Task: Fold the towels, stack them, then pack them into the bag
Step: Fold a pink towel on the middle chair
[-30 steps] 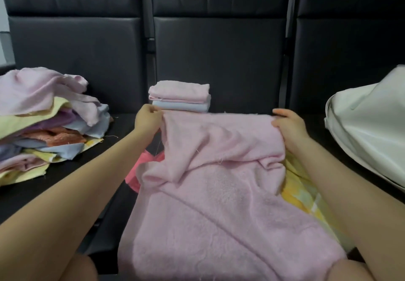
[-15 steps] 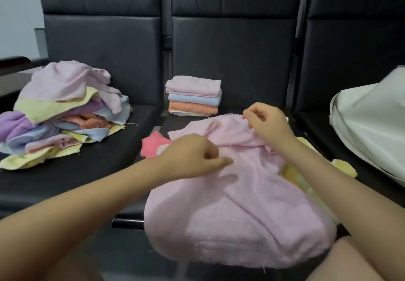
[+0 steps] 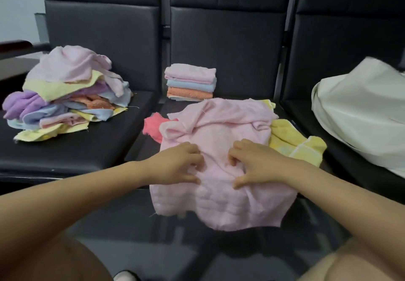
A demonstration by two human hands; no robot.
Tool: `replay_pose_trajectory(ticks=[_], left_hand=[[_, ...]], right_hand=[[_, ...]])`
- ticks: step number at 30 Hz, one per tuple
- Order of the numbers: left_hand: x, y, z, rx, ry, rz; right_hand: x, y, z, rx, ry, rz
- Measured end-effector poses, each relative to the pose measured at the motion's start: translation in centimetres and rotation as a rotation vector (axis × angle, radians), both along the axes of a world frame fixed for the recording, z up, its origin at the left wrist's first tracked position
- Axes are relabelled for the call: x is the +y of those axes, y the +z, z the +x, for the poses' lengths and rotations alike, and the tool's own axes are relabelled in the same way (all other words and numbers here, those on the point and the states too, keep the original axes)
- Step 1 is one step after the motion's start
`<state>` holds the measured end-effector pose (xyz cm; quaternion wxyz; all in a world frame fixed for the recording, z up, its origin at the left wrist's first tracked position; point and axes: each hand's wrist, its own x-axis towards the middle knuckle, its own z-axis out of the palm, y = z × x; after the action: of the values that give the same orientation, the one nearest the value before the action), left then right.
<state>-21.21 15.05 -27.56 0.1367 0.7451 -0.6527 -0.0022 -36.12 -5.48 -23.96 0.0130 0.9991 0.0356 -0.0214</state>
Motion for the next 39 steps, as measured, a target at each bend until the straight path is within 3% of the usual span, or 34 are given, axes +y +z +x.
replay_pose_trajectory(ticks=[3, 5, 9, 12, 16, 19, 22, 25, 27, 30, 32, 34, 37, 39], left_hand=[[-0.1, 0.9, -0.2, 0.121, 0.053, 0.001], [-0.3, 1.8, -0.3, 0.257, 0.137, -0.051], [-2.1, 4.1, -0.3, 0.483, 0.308, -0.306], [-4.4, 6.3, 0.3, 0.634, 0.456, -0.444], [-6.2, 8.4, 2.8, 0.586, 0.492, -0.564], [-6.7, 8.4, 5.7, 0.257, 0.487, -0.503], [-7.2, 6.4, 8.1, -0.02, 0.495, -0.314], [-7.7, 4.6, 9.3, 0.111, 0.463, -0.224], [-7.8, 4.6, 9.7, 0.169, 0.451, -0.284], [-7.7, 5.3, 9.4, 0.073, 0.436, -0.379], [-7.4, 5.6, 8.8, 0.034, 0.402, -0.39], [-6.9, 5.7, 7.9, 0.048, 0.348, -0.371], [-5.5, 5.9, 6.6, 0.089, 0.238, -0.343], [-4.4, 5.9, 5.5, 0.071, 0.177, -0.316]], right_hand=[[0.1, -0.4, -0.7, 0.007, 0.019, 0.038], [-0.4, 0.1, -0.9, -0.037, -0.044, 0.21], [-1.4, 2.2, 0.1, -0.409, -0.301, 0.689], [-1.8, 4.0, 2.5, -0.569, -0.434, 0.842], [-3.8, 5.2, 5.4, -0.701, -0.463, 0.651], [-5.1, 4.9, 6.9, -0.763, -0.429, 0.404], [-6.6, 2.8, 8.7, -0.648, -0.404, 0.244], [-8.0, 0.5, 10.0, -0.533, -0.347, 0.291], [-8.3, 0.4, 10.1, -0.629, -0.327, 0.297], [-6.8, 1.9, 9.0, -0.791, -0.262, 0.354], [-4.7, 2.7, 7.9, -0.719, -0.168, 0.51], [-2.6, 2.8, 6.6, -0.565, -0.087, 0.541], [-0.6, 1.6, 4.8, -0.235, -0.079, 0.381], [-0.4, 0.2, 4.1, -0.17, -0.052, 0.277]])
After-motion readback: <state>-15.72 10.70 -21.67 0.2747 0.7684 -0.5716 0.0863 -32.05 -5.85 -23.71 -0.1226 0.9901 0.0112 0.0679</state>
